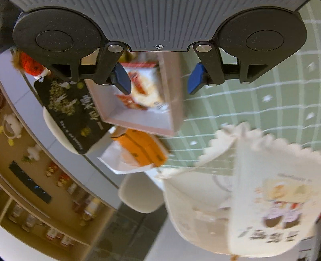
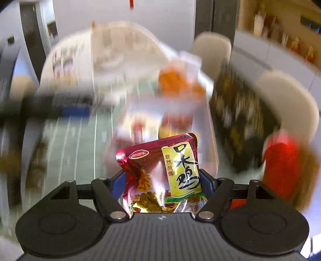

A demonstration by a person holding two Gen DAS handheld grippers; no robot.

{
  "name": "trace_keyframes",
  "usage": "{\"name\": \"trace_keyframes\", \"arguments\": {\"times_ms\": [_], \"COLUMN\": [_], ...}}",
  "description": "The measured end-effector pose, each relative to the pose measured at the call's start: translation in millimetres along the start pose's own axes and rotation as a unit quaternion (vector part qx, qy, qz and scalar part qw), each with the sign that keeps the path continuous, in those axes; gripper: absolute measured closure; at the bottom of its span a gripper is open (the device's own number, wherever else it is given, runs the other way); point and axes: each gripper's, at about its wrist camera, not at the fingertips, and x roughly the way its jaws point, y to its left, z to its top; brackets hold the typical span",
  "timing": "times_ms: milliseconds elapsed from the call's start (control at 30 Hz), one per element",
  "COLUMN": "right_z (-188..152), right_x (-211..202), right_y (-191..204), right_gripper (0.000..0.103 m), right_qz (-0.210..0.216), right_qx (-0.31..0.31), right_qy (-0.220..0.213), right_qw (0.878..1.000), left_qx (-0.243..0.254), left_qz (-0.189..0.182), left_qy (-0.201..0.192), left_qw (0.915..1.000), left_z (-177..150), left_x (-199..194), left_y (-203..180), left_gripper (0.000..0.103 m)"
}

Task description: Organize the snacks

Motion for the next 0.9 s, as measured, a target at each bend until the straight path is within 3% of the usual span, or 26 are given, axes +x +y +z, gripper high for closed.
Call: {"name": "trace_keyframes", "arguments": {"times_ms": [100,133,233,333,467,633,667,733,800,900], "right_z": [44.7,56.1,74.6,70.8,58.7,83.2,87.6,91.3,85.6,72.8], "right_x": [11.3,19.8,44.6,57.9,69.1,78.0,84.2,108.5,126.1,124.5], "right_y": [2.6,2.8,0.6,-7.6,-21.1,-25.6,-24.4,-20.5,-21.6,-29.4], "right_gripper": [0.020,0.015,0.015,0.015,0.016,0.016,0.015,0.015,0.015,0.015], "right_qz": [-0.008,-0.011,-0.013,-0.009,0.028,0.023,0.021,0.023,0.014,0.023], "right_qx": [-0.007,-0.010,0.001,0.027,0.072,0.086,0.075,0.053,0.071,0.112], "right_qy": [-0.021,-0.016,0.013,0.025,0.027,-0.025,-0.020,0.034,0.071,0.060], "right_qw": [1.000,1.000,1.000,0.999,0.997,0.996,0.997,0.998,0.995,0.992], "left_qx": [0.002,0.012,0.044,0.053,0.060,0.073,0.078,0.083,0.085,0.076], "left_qz": [-0.002,0.009,0.039,0.031,0.035,0.021,0.018,0.017,0.018,0.025], "left_qy": [0.003,0.001,0.003,0.032,0.066,0.091,0.091,0.092,0.094,0.097], "left_qw": [1.0000,0.9999,0.9983,0.9976,0.9954,0.9929,0.9927,0.9922,0.9917,0.9921], "left_z": [-10.8,-14.3,-23.9,-31.8,-46.0,-57.9,-59.4,-61.9,-64.2,-69.2], "left_x": [-19.3,-26.2,-42.7,-43.8,-33.4,-27.2,-29.4,-32.3,-32.7,-32.6], "left_y": [2.6,0.1,-5.7,-4.6,-1.8,-10.1,-11.7,-11.5,-7.5,2.1], "left_gripper": [0.036,0.036,0.037,0.041,0.047,0.050,0.050,0.050,0.050,0.050]}}
